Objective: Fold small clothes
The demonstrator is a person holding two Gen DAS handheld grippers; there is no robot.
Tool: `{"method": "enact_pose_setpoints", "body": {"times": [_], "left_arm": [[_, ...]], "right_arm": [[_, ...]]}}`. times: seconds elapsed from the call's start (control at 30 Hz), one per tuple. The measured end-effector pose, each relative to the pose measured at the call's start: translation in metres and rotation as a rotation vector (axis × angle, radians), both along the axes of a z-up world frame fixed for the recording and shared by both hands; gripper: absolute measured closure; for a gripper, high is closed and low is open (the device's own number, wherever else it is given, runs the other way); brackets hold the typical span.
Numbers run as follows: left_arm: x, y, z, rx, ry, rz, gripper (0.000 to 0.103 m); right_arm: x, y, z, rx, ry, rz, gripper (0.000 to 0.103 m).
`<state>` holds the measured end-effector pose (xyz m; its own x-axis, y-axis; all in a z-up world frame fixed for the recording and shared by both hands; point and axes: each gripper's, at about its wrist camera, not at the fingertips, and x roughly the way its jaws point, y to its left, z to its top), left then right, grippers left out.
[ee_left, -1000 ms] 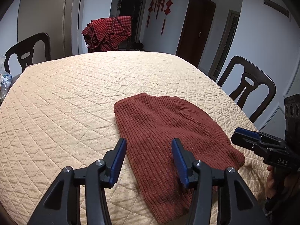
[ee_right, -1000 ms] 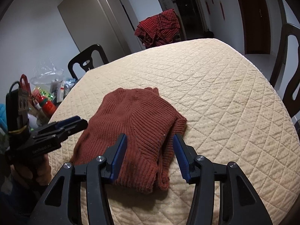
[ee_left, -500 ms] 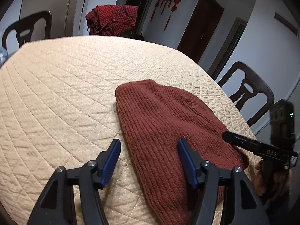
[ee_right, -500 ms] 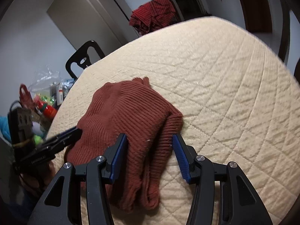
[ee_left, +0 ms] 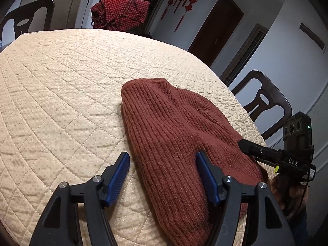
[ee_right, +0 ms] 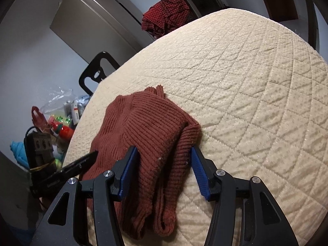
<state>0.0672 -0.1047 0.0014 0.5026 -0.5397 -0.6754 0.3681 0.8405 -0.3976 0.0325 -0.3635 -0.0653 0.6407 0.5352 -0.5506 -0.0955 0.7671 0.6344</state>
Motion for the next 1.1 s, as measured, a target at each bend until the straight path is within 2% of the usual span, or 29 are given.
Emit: {"method": "enact_pose_setpoints", "body": {"times": [0.03, 0.07, 0.1, 0.13, 0.17, 0.33, 0.4, 0.47, 0.57, 0.8, 1.1], "left_arm": [[0.0, -0.001, 0.0, 0.003, -0.001, -0.002, 0.034], [0.0, -0.001, 0.001, -0.001, 0.0, -0.009, 0.042], [0.0, -0.003, 0.001, -0.015, 0.01, -0.018, 0.043], [-0.001, -0.004, 0.001, -0.009, 0.005, -0.014, 0.044], [-0.002, -0.004, 0.003, -0.002, -0.006, -0.019, 0.046], [-0.006, -0.008, 0.008, 0.031, -0.032, -0.014, 0.055], [-0.007, -0.01, 0.013, 0.058, -0.048, -0.01, 0.063], [-0.009, -0.011, 0.018, 0.082, -0.06, -0.007, 0.066], [-0.011, -0.008, 0.025, 0.078, -0.067, -0.003, 0.068], [-0.018, 0.007, 0.045, 0.098, -0.135, 0.014, 0.07], [-0.01, 0.056, 0.057, 0.157, -0.187, 0.121, 0.07]], "right_arm": [[0.001, -0.001, -0.001, 0.012, 0.001, -0.001, 0.049], [0.002, -0.001, -0.001, 0.015, 0.005, 0.001, 0.049], [0.001, 0.001, -0.001, 0.019, 0.007, 0.009, 0.054], [0.001, 0.002, -0.002, 0.032, 0.011, 0.023, 0.067], [0.001, 0.003, -0.003, 0.051, 0.011, 0.034, 0.07], [-0.003, 0.006, -0.002, 0.058, 0.005, 0.027, 0.077], [-0.003, 0.008, 0.003, 0.044, -0.001, 0.027, 0.079], [-0.005, 0.01, 0.009, 0.044, -0.017, 0.031, 0.081], [-0.008, 0.016, 0.021, 0.042, -0.048, 0.047, 0.081], [-0.006, 0.038, 0.04, 0.024, -0.095, 0.102, 0.084], [0.022, 0.094, 0.047, 0.045, -0.115, 0.19, 0.084]]}}
